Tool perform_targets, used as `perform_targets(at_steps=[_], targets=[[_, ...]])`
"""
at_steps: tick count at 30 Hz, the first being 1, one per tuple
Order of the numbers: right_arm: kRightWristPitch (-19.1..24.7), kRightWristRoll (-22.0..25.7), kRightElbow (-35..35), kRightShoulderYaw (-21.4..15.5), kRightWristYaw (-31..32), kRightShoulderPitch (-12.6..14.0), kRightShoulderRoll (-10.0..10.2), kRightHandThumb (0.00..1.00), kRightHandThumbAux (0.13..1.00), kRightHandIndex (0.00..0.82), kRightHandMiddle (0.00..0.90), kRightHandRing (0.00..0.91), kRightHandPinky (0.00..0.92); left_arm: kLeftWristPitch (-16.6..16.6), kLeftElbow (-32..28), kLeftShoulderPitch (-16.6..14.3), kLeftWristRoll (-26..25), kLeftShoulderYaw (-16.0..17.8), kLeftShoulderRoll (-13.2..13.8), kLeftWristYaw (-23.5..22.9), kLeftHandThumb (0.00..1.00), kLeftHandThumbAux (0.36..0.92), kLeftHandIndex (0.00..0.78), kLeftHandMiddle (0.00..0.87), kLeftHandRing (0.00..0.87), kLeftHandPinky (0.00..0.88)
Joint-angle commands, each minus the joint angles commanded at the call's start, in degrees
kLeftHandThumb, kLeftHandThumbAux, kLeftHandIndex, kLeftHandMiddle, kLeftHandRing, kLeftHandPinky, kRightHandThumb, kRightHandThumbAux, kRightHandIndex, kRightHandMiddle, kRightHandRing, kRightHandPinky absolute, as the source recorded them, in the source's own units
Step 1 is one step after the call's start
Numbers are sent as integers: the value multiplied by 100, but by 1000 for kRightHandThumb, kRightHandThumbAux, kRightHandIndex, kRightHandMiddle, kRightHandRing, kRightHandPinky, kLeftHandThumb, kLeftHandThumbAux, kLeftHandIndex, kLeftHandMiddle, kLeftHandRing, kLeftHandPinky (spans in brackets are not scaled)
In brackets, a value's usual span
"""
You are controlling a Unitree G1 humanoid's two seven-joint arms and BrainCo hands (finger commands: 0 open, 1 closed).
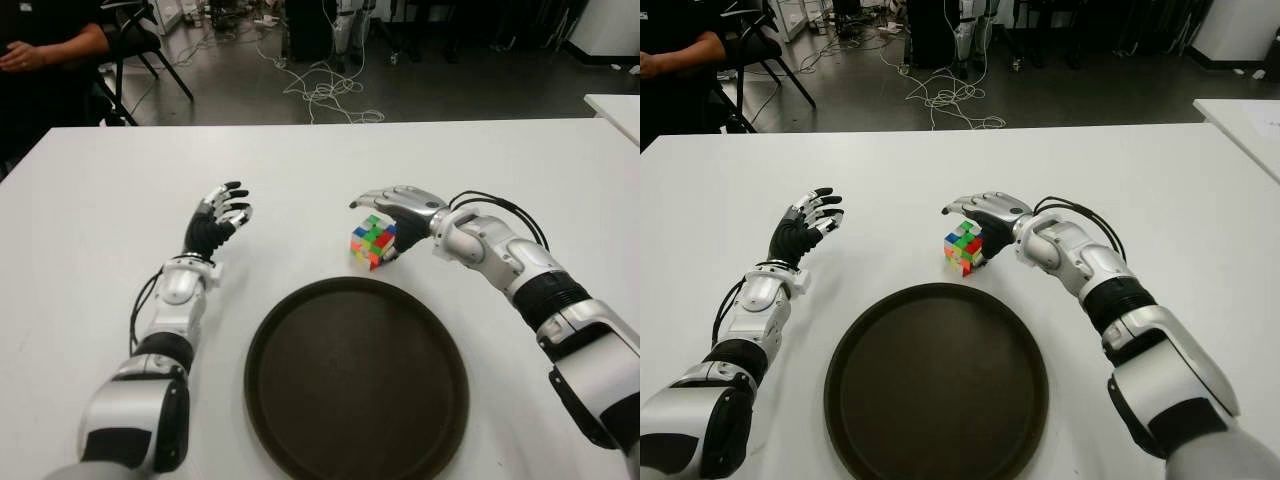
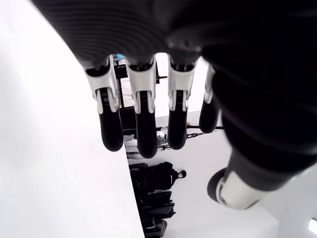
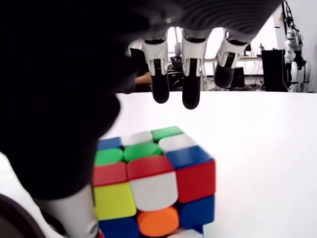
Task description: Pick up the Rubik's Cube and put it in the plate
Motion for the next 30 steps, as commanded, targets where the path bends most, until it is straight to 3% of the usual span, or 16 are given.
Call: perform_targets(at_steps=[4, 17, 30], targets=[[-30, 27, -4, 6, -7, -24, -29, 0, 858, 196, 207, 196, 169, -22, -6, 4, -7, 3, 1, -20, 164, 750, 202, 247, 259, 287], [53, 41, 115, 55, -64, -56, 25, 0, 836, 162, 183, 172, 136, -108, 9, 10, 67, -46, 28, 39, 125, 731, 194, 241, 255, 275], [115, 91, 167, 55, -41, -65, 57, 0, 855, 176, 180, 165, 120, -79, 8, 15, 28, -24, 32, -1, 161, 740, 200, 246, 254, 278]])
